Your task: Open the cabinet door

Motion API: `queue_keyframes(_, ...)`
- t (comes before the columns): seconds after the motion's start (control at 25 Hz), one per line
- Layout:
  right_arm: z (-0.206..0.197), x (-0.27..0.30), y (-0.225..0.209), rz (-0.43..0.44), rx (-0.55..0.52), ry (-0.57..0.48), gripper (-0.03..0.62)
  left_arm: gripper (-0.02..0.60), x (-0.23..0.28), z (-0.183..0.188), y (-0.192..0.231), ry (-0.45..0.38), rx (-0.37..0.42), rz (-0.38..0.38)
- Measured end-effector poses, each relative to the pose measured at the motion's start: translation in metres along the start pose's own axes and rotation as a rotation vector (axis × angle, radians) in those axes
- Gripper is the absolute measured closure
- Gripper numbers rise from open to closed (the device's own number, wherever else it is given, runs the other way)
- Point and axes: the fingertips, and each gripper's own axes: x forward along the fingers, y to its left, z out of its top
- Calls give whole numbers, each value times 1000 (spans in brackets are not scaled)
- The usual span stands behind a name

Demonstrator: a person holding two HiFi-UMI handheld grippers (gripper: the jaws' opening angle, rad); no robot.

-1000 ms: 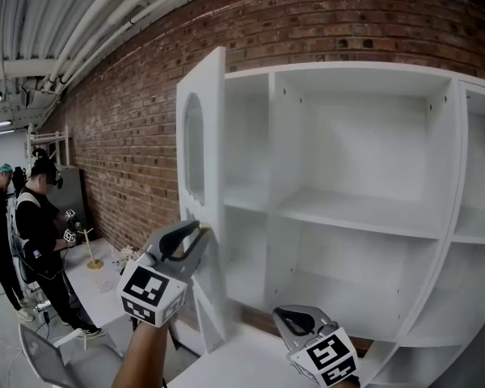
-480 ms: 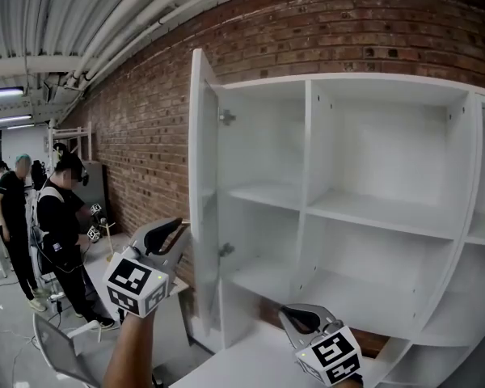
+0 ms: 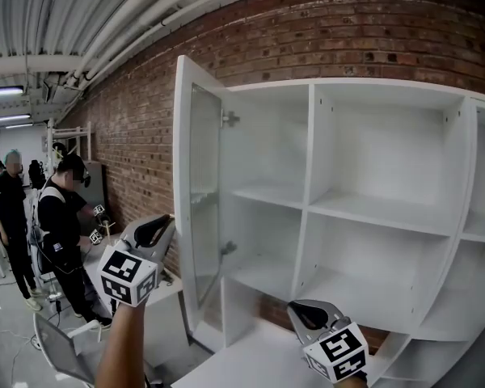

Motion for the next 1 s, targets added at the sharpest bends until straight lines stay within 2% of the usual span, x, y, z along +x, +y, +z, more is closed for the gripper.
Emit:
queue_keyframes(0.36,11,-10,7,-14,0,-7,586,581,-14,-9,15,51,3,43)
queue_keyframes(0.6,10,-12,10,-9,2,-7,586,581,-52,-28,-43,102,35,-20)
queue_keyframes(0.8,10,-13,14,-6,5,-9,586,581,-73,-52,-77,143,-11,-63)
queue_keyframes(1.0,11,-15,16,-9,5,-18,586,581,-91,-58,-106,145,-45,-115)
